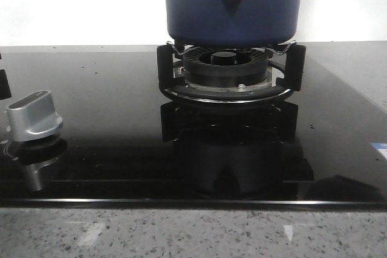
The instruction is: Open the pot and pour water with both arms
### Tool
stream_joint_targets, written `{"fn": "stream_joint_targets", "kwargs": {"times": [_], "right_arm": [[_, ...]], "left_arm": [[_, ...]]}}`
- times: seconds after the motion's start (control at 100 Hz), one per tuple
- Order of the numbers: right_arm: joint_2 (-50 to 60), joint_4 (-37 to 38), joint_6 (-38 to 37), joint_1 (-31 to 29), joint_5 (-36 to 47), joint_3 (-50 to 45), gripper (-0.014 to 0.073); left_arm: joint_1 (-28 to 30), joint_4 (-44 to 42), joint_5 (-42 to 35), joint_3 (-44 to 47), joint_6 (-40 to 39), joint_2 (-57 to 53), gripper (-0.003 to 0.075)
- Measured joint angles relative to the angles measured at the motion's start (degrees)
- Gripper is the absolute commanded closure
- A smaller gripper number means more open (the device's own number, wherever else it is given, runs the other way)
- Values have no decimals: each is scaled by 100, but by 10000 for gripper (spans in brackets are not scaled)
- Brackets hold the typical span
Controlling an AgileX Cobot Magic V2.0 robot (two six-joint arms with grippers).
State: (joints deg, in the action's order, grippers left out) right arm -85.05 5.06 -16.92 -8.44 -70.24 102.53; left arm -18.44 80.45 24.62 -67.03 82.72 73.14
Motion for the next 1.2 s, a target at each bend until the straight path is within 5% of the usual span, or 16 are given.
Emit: {"fn": "stream_joint_targets", "kwargs": {"times": [0.18, 0.61, 0.7, 0.94, 1.2], "right_arm": [[0, -643, 345, -737, -164, -927, 653], [23, -840, 424, -800, 280, -2937, 638], [23, -840, 434, -800, 318, -3005, 561], [85, -840, 447, -800, 345, -3005, 160], [781, -1090, 447, -800, 805, -3005, 150]], "left_arm": [[-242, 0, 91, 0, 0, 104, 405], [-550, 109, 687, 0, 0, 129, 405], [-550, 109, 687, 0, 0, 129, 405], [-550, 266, 687, 0, 0, 262, 405], [-550, 377, 668, 0, 0, 409, 405]]}}
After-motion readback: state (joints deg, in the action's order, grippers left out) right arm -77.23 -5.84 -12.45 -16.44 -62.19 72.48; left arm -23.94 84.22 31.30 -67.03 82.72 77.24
